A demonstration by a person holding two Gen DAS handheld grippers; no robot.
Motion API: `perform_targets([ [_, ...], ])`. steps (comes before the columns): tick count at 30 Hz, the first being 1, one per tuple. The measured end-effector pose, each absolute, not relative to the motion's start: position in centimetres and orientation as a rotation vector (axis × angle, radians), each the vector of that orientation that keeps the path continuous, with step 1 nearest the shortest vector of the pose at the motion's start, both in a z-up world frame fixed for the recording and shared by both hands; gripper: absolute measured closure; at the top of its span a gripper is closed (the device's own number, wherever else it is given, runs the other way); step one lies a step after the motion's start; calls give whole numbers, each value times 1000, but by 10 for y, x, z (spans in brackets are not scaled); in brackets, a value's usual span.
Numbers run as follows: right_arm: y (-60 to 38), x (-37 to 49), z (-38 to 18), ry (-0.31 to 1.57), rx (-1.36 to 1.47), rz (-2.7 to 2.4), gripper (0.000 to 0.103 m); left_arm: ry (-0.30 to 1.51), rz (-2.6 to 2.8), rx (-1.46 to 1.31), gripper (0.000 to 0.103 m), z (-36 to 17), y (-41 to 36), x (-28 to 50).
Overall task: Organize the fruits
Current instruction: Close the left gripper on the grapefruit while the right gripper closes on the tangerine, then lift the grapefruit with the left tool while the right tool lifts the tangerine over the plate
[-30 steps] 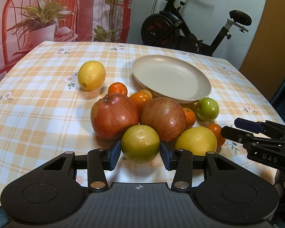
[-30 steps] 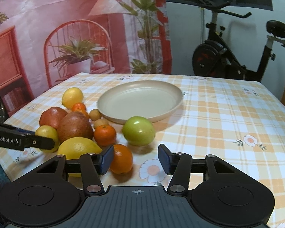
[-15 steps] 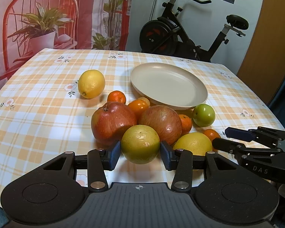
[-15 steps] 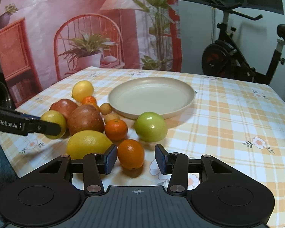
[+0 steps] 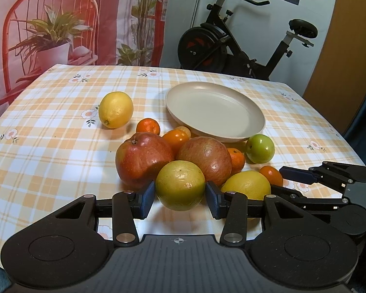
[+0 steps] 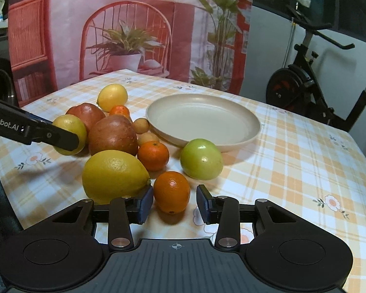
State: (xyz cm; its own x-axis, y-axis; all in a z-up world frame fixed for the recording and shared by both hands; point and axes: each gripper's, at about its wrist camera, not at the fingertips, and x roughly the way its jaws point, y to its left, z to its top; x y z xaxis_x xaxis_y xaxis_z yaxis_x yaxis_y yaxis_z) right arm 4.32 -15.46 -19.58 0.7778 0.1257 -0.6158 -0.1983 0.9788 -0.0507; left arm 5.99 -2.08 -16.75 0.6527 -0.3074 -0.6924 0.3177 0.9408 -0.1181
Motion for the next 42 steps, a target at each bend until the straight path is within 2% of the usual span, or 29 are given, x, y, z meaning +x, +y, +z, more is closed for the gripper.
perform_targets([
  [11,-162,51,-202,682,-62,206,71,781,-356,17,55,-168,-20,60],
  [42,-177,48,-196,627,46,188,71,717,-359,57,55,-158,-22,53],
])
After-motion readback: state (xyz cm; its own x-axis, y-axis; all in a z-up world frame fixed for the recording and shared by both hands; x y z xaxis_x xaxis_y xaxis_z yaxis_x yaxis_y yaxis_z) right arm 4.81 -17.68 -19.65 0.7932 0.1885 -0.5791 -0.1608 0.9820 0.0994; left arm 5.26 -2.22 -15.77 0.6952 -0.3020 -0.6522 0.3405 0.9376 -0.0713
